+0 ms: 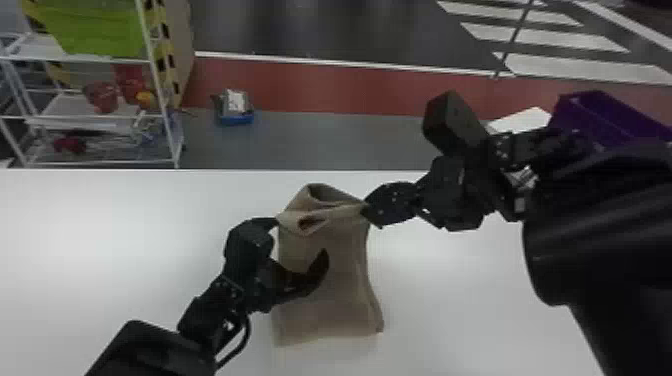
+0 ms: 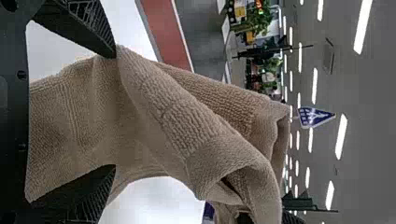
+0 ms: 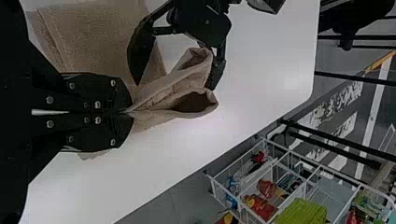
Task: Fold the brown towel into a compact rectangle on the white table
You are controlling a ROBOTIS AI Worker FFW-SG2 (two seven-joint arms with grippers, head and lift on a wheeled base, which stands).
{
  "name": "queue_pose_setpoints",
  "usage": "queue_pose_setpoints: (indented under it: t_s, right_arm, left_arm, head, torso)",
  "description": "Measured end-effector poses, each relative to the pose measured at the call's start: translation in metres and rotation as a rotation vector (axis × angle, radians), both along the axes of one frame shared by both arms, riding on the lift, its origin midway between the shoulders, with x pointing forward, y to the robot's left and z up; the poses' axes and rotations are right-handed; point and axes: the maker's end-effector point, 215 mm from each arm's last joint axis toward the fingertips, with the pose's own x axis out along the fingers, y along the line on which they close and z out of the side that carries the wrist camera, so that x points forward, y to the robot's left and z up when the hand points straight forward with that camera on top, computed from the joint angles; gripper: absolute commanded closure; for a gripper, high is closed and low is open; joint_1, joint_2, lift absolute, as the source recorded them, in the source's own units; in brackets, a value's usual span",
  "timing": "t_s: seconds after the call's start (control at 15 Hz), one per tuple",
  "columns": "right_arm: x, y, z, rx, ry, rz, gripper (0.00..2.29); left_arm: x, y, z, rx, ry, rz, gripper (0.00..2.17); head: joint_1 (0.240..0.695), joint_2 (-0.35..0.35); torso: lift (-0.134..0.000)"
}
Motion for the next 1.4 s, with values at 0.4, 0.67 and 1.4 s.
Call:
queue_pose_setpoints:
  t_s: [0.4, 0.67, 1.4]
  right_arm:
    - [0.006, -0.013, 0.013, 0.002, -0.021, -0.023, 1.32]
    - [0.007, -0.013, 0.014, 0.01, -0.017, -0.025, 1.32]
    - [-0.027, -0.019, 0.001, -0.01, 0.021, -0.013, 1.32]
  left_arm:
    - [-0.01, 0.038, -0.011, 0.023, 0.004, 0.049, 0.07]
    - [-0.002, 0.043, -0.012, 0.028, 0.007, 0.066, 0.08]
    - [0.035, 0.041, -0.027, 0.094, 0.032, 0.059, 0.08]
  head:
    - [0.695, -0.151]
    - [0.695, -0.143]
    - [0.695, -0.152]
  torso:
    - [-0.124]
    - [-0.124]
    - [-0.124]
